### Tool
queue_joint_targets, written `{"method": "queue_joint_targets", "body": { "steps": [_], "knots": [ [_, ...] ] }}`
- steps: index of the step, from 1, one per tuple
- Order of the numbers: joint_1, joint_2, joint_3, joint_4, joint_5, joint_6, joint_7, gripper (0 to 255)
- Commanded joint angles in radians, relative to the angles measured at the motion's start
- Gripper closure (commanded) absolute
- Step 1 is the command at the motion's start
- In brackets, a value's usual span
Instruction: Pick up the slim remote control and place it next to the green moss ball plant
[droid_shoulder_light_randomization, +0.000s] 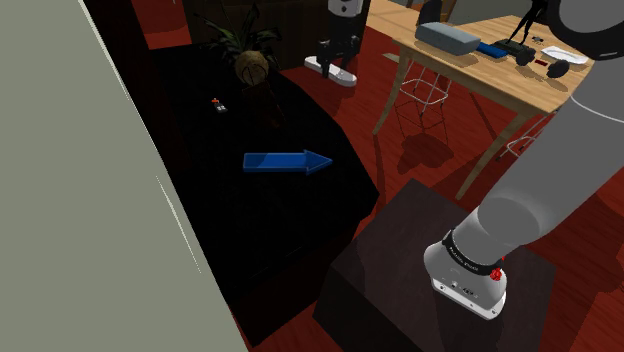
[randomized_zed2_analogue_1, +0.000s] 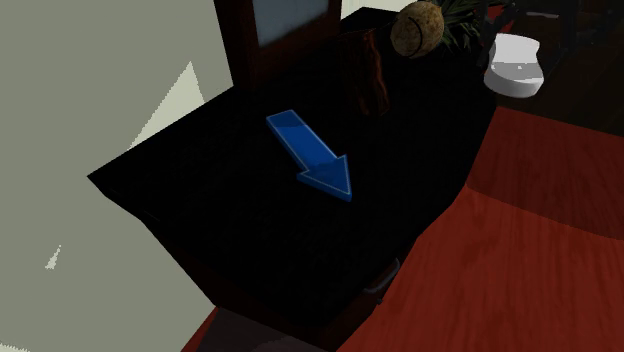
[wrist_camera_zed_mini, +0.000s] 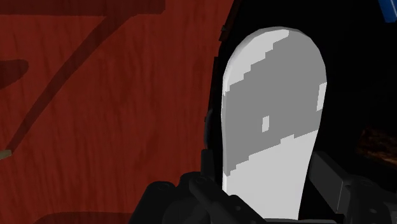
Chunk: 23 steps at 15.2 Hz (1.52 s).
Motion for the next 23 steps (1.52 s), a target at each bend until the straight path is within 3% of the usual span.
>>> {"method": "queue_joint_targets", "body": {
  "steps": [1, 23],
  "knots": [
    [-0.001, 0.003, -0.001, -0.024, 0.0, 0.028, -0.001, 255],
    [0.001, 0.096, -0.002, -0.207, -0.01, 0.304, 0.006, 255]
  ]
}}
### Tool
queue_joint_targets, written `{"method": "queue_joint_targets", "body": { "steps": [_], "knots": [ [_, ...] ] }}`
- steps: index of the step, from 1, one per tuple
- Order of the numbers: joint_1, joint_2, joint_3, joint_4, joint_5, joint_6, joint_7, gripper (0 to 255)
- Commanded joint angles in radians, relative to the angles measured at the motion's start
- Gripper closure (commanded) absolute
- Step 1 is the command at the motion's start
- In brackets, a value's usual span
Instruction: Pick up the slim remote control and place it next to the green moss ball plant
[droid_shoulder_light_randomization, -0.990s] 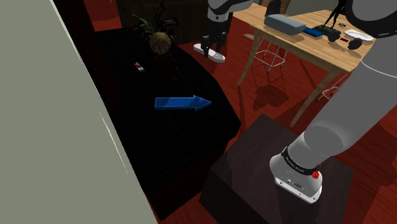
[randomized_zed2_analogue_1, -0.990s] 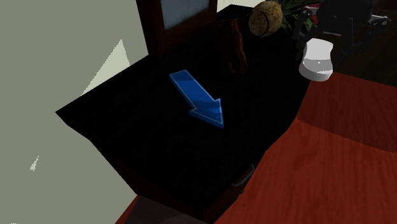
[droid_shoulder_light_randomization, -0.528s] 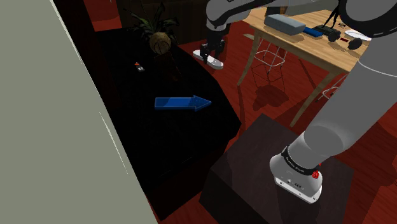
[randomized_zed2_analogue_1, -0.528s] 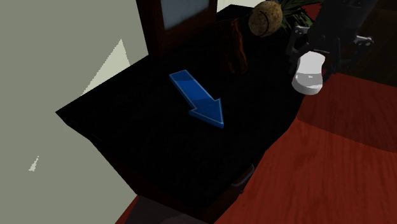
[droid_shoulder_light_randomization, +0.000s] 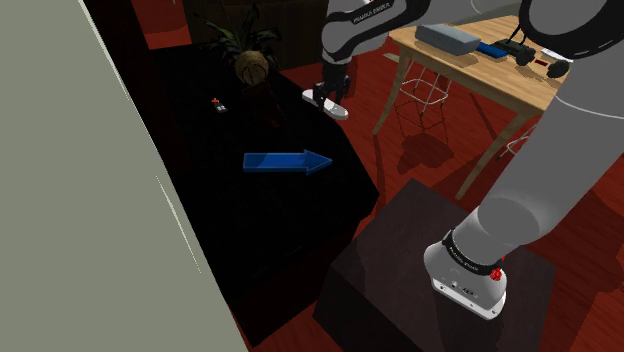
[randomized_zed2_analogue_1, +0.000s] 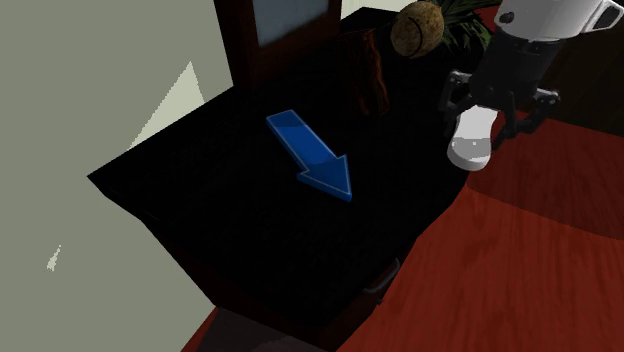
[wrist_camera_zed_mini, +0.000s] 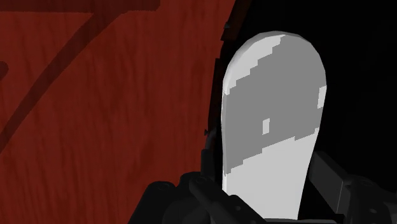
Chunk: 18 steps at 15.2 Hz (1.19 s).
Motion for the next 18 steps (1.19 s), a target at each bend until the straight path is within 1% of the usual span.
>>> {"method": "queue_joint_targets", "body": {
  "steps": [1, 5, 13, 14, 18],
  "knots": [
    [-0.001, 0.012, -0.001, -0.013, -0.001, 0.025, -0.001, 255],
    [0.0, 0.038, -0.002, -0.033, -0.004, 0.073, 0.001, 255],
    [0.0, 0.038, -0.002, -0.033, -0.004, 0.073, 0.001, 255],
    [0.0, 0.038, -0.002, -0.033, -0.004, 0.073, 0.001, 0],
    [0.0, 0.038, -0.002, -0.033, -0.004, 0.073, 0.002, 0]
  ]
}}
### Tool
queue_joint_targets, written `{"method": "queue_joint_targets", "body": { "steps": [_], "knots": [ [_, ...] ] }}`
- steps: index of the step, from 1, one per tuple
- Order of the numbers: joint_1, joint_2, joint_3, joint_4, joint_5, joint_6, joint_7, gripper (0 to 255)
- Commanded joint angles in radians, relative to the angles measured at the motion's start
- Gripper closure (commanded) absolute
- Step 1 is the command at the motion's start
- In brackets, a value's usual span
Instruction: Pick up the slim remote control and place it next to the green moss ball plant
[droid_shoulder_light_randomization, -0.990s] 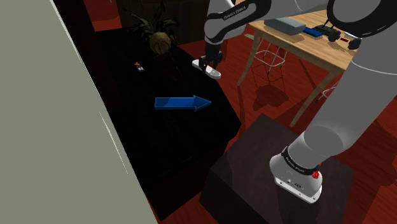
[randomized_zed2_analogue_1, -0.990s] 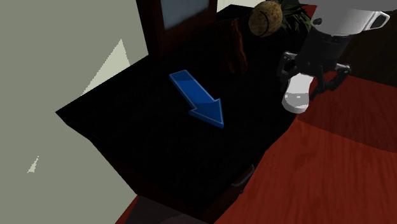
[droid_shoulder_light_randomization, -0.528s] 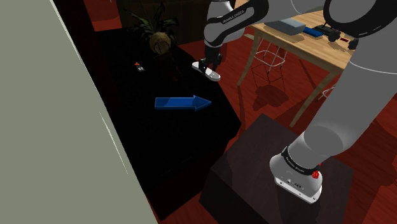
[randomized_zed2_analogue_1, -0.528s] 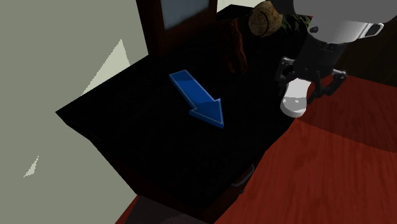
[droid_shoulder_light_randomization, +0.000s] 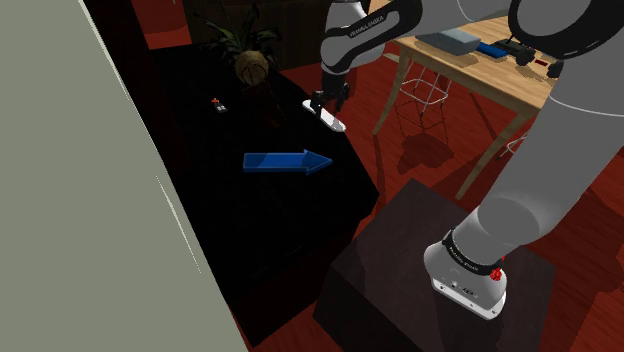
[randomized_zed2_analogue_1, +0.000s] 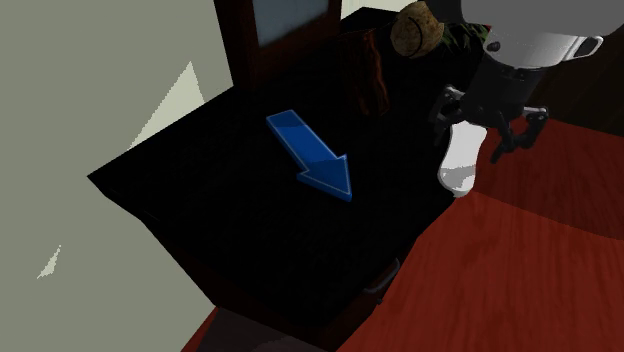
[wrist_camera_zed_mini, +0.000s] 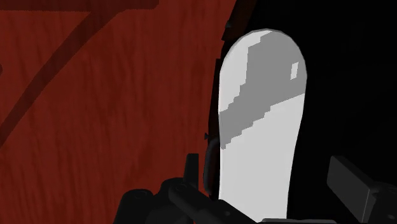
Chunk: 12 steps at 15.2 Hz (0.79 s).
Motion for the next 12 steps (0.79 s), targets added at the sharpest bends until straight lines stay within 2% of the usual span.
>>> {"method": "queue_joint_targets", "body": {
  "steps": [1, 5, 12],
  "knots": [
    [0.0, 0.0, 0.0, 0.0, 0.0, 0.0, 0.0, 0],
    [-0.001, -0.06, 0.002, 0.055, 0.006, -0.115, -0.004, 0],
    [-0.001, -0.06, 0.002, 0.055, 0.006, -0.115, -0.004, 0]
  ]
}}
